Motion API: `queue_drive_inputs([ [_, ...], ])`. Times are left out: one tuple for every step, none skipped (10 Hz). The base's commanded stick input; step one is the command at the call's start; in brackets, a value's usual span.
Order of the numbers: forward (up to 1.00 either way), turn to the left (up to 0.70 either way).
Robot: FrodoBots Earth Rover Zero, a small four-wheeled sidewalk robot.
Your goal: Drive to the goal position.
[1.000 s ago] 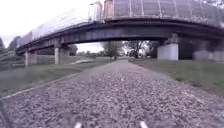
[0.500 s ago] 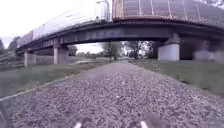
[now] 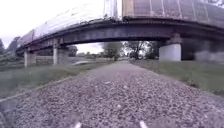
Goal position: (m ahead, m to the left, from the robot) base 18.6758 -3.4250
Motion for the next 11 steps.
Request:
queue_drive_inputs([
  [0.70, 0.00],
  [0.70, 0.00],
  [0.70, 0.00],
  [0.70, 0.00],
  [0.70, 0.00],
  [0.70, 0.00],
  [0.70, 0.00],
  [0.70, 0.00],
  [0.70, 0.00],
  [0.70, 0.00],
  [0.70, 0.00],
])
